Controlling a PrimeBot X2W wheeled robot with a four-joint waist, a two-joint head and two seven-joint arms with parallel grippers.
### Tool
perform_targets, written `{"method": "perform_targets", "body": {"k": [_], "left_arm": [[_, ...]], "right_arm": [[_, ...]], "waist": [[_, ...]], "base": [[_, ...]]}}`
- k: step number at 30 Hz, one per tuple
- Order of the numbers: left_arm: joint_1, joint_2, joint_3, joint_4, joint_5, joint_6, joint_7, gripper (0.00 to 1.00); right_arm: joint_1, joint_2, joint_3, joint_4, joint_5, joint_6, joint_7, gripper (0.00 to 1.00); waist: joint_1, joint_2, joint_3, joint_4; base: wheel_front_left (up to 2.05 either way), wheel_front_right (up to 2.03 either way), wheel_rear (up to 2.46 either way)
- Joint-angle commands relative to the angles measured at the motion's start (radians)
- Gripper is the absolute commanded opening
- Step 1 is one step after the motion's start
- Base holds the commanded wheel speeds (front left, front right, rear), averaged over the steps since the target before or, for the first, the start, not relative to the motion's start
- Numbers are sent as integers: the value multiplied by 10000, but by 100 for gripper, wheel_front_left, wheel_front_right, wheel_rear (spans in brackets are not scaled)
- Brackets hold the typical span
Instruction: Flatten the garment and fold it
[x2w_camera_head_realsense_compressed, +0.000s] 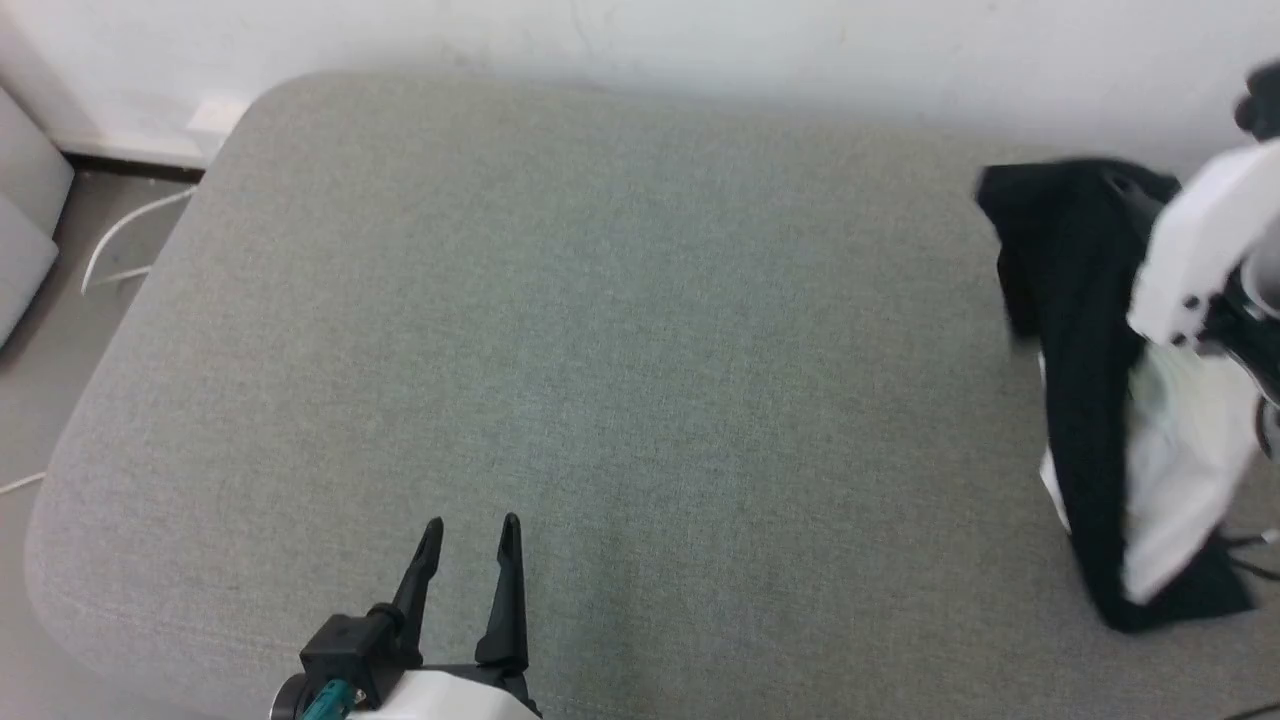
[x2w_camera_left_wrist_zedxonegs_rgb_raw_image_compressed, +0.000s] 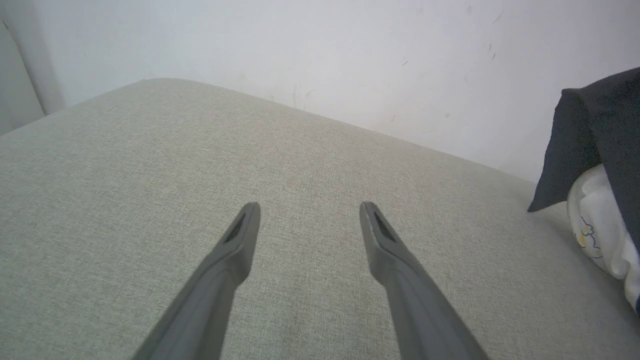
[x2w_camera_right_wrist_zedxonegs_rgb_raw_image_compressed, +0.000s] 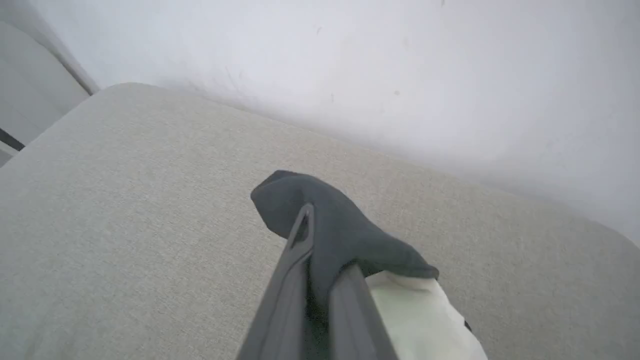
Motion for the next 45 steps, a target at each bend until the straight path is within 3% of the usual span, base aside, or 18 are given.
{"method": "perform_targets", "body": {"k": [1,8,12,19,20,21,25,30,34,40,45], "left_arm": [[125,-14,16,13,-4,39,-47,100],[326,-15,154,-26,0,30,-47,100],[235,-15,8,-49,-65,7,-47,100],[-222,-15,-531,119,-340,-13,-47,100],[-274,-15,-595,150,-373,-9,-47,100],[-316,-15,-649,189,-378,2,-47,100],[-326,-15,-710,264,-415,101,-47,100],[-16,-15,-508,398,-234,123,-47,100],[218,-15,-370,358,-29,51,-47,100],[571,-15,-117,238,242,-56,-47,100],[636,-15,-22,97,313,-131,-47,100]], "right_arm": [[-375,139,254,-186,160,-6,8,0],[-1625,1308,2359,294,423,-6,-242,0],[-1645,2181,3803,1357,596,-6,-668,0],[-1064,2747,5384,3903,759,-6,-2038,0],[-1035,2785,5472,4212,770,-6,-2283,44],[-1026,2814,5557,4512,799,-6,-2477,100],[-1307,2872,5976,5185,1113,-6,-3008,100],[-1780,2878,6276,4982,2006,-6,-3493,100],[-1652,2222,5760,4391,2257,-6,-4178,100],[184,1073,4022,2988,1634,-6,-5012,100],[2789,1150,1699,917,710,-6,-5664,100]], "waist": [[1,0,-468,-60],[1,0,-487,101],[1,0,-232,380],[1,0,211,1369],[1,0,255,1504],[1,0,282,1607],[1,0,199,1708],[1,0,-395,1313],[1,0,-844,898],[1,0,-1138,229],[1,0,-1023,-85]], "base": [[0,0,0],[0,0,0],[0,0,0],[0,0,0],[0,0,0],[0,0,0],[0,0,0],[0,0,0],[0,0,0],[0,0,0],[0,0,0]]}}
